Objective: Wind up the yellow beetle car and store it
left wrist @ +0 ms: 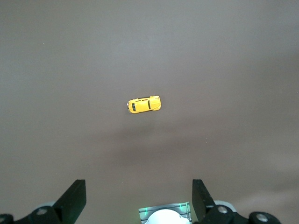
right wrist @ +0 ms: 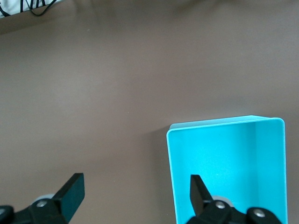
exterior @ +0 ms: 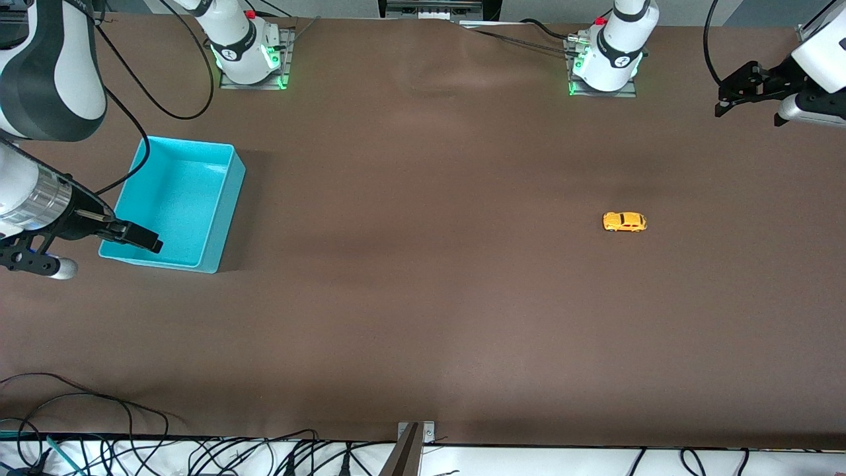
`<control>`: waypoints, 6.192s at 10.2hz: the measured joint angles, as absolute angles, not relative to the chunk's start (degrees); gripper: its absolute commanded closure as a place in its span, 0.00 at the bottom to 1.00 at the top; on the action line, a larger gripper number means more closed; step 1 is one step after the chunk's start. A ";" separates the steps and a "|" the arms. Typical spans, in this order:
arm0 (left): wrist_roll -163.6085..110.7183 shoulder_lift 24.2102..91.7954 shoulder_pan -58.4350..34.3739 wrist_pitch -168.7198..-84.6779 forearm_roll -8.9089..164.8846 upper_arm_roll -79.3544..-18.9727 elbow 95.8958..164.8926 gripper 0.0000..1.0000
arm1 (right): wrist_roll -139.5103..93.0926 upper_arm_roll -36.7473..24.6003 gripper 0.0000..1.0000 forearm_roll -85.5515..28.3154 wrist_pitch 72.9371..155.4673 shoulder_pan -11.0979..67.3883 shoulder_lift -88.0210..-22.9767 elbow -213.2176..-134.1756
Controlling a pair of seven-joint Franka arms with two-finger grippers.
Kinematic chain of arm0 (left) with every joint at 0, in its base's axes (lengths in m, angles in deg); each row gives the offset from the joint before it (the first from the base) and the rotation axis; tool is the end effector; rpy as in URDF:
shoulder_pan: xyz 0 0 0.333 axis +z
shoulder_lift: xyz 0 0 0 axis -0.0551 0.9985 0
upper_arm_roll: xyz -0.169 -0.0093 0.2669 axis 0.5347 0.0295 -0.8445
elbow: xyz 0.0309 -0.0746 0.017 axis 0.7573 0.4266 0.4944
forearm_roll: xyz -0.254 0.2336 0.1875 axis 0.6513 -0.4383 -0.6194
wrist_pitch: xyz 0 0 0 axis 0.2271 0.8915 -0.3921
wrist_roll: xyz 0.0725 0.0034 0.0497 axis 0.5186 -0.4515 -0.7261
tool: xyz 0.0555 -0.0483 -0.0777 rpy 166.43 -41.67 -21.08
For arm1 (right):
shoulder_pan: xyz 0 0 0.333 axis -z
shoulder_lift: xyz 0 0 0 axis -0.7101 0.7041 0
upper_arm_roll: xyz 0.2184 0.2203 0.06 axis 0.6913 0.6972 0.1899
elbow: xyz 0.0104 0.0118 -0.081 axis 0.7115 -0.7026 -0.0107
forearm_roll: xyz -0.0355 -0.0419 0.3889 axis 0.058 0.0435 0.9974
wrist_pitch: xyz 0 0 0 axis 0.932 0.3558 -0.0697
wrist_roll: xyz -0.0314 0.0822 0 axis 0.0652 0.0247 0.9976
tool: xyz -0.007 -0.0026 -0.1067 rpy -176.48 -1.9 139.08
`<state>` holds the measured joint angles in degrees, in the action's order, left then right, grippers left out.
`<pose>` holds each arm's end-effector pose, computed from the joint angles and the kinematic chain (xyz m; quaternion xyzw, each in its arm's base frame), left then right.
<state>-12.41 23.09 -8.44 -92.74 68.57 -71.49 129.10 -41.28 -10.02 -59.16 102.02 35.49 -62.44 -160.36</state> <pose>0.4892 -0.0063 0.6320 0.9956 -0.0769 -0.0524 0.0049 0.6515 0.0261 0.5099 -0.9924 0.1187 -0.0082 0.0324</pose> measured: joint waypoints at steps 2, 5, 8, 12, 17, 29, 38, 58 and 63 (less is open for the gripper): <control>-12.41 23.10 -8.44 -92.83 68.57 -71.45 129.10 0.00 | -41.27 -10.02 0.00 -59.16 101.90 35.48 -62.45 -160.35; -12.41 23.15 -8.44 -92.85 68.57 -71.45 128.68 0.00 | -41.27 -10.01 0.00 -59.16 101.82 35.45 -62.44 -160.35; -12.41 23.29 -8.44 -92.86 68.57 -71.44 128.58 0.00 | -41.27 -10.01 0.00 -59.16 101.80 35.45 -62.45 -160.35; -12.41 23.61 -8.60 -92.88 68.58 -70.96 127.58 0.00 | -41.27 -10.01 0.00 -59.16 101.79 35.45 -62.44 -160.35; -12.41 26.73 -7.63 -97.50 68.58 -71.13 126.37 0.00 | -41.27 -10.01 0.00 -59.16 101.77 35.45 -62.44 -160.35; -11.94 31.47 -4.98 -124.52 68.58 -73.74 150.38 0.00 | -41.27 -10.00 0.00 -59.16 101.74 35.45 -62.45 -160.31; 10.15 37.05 -6.83 -147.83 68.57 -73.17 169.48 0.00 | -41.26 -9.97 0.00 -59.16 101.66 35.43 -62.36 -160.31; 63.10 50.01 -9.27 -162.77 68.56 -73.18 167.66 0.83 | -41.26 -10.11 0.00 -59.16 101.56 35.50 -62.38 -160.31; 64.56 49.92 -9.47 -162.79 68.56 -73.18 167.47 1.00 | -41.26 -10.14 0.00 -59.16 101.50 35.50 -62.38 -160.31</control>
<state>64.56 49.92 -9.47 -162.79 68.56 -73.18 167.47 -41.26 -10.14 -59.16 101.50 35.50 -62.38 -160.31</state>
